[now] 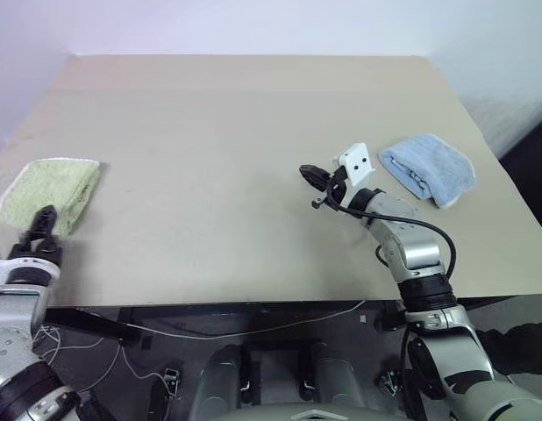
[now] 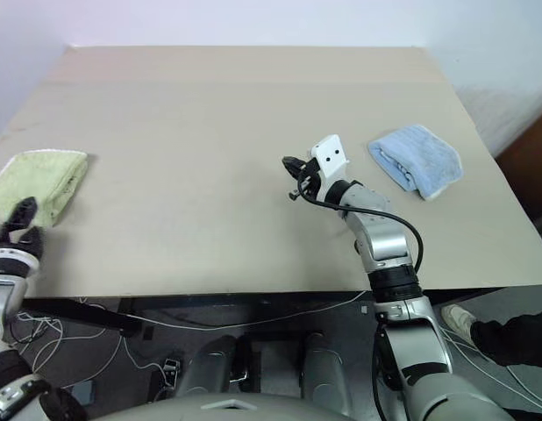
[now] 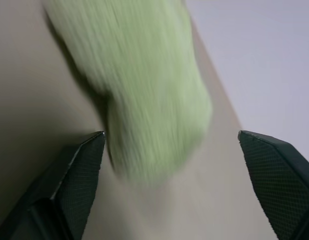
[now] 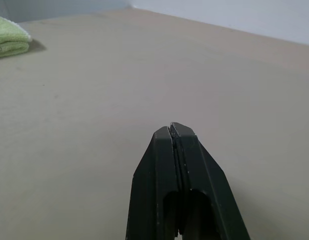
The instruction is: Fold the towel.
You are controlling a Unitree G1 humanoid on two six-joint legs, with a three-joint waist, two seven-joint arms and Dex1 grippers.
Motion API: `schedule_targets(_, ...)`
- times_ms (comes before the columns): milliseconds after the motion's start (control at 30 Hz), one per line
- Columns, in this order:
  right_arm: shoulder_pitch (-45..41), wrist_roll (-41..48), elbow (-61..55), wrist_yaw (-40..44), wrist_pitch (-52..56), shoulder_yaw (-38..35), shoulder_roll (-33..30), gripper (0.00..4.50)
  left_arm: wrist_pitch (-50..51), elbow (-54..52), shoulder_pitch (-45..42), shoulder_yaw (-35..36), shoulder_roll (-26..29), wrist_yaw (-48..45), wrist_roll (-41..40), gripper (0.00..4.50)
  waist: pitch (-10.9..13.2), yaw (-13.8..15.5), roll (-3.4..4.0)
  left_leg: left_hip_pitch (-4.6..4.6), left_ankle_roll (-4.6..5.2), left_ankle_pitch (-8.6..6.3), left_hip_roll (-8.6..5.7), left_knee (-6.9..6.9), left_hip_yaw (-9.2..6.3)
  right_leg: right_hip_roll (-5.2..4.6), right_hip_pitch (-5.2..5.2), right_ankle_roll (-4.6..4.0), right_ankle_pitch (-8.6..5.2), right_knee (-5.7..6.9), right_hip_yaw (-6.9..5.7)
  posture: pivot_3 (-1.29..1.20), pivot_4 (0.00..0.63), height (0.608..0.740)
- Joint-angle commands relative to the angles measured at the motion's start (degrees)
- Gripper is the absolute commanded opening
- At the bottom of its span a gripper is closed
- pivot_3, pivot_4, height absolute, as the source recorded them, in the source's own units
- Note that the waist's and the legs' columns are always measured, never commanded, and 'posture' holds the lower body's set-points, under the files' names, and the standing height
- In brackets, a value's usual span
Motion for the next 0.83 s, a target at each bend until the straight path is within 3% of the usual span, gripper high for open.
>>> schedule_targets(33, -0.8, 0.4, -1.9, -0.2, -0.7, -0.6, 0.1, 0.0, 3.6, -8.7, 0.5, -7.7, -1.4, 0.9, -1.4, 4.43, 0.0, 0.1, 0.01, 0.0, 0.0, 0.0, -0.01, 0.0, 0.0, -0.01, 0.0, -0.01, 0.01, 0.0, 0.01, 0.0, 0.15, 0.74)
schedule_targets(200, -1.3, 0.3, -0.4, -0.8, -1.4, -2.5, -1.3, 0.0, 4.0, -17.1, -0.5, -24.0, -1.1, -1.7, 9.0, 4.43, 0.0, 0.0, 0.02, -0.01, 0.0, 0.0, -0.02, 0.0, 0.01, 0.04, 0.0, -0.05, 0.03, -0.02, -0.02, 0.0, 0.15, 0.74)
schedule_targets(267, -1.5, 0.2, 0.3, -1.5, -1.6, -3.5, -2.0, 0.0, -2.0, -17.2, -2.3, -35.3, 4.0, -6.9, 23.2, 4.43, 0.0, -0.1, 0.03, -0.01, 0.0, 0.01, 0.0, -0.01, 0.04, 0.09, 0.0, -0.05, 0.03, -0.02, -0.02, 0.0, 0.15, 0.74)
schedule_targets(333, -1.4, 0.0, 0.6, -2.3, -1.6, -4.1, -2.5, 0.0, -7.6, -14.9, -4.6, -41.3, 6.1, -10.5, 31.9, 4.43, 0.0, -0.1, 0.09, 0.0, -0.04, 0.04, 0.0, -0.07, 0.09, 0.22, -0.04, -0.06, 0.02, -0.01, -0.03, 0.0, 0.15, 0.74)
schedule_targets(533, 1.3, -1.4, 0.4, -4.9, -2.4, -4.9, -3.5, 0.0, -22.2, -3.9, -9.3, -45.4, 8.3, -17.4, 46.8, 4.43, 0.0, -0.2, 0.11, -0.02, -0.08, 0.09, 0.02, -0.29, 0.2, 0.19, -0.2, -0.06, 0.02, -0.07, 0.07, 0.0, 0.15, 0.74)
schedule_targets(833, 4.1, -1.6, -1.1, -6.5, -2.9, -4.9, -3.3, 0.0, -26.4, 2.7, -10.9, -42.1, 8.1, -21.4, 50.6, 4.43, 0.0, -0.2, 0.1, -0.02, 0.06, 0.23, 0.01, -0.37, 0.21, 0.26, -0.22, -0.04, 0.03, -0.06, 0.06, 0.0, 0.15, 0.74)
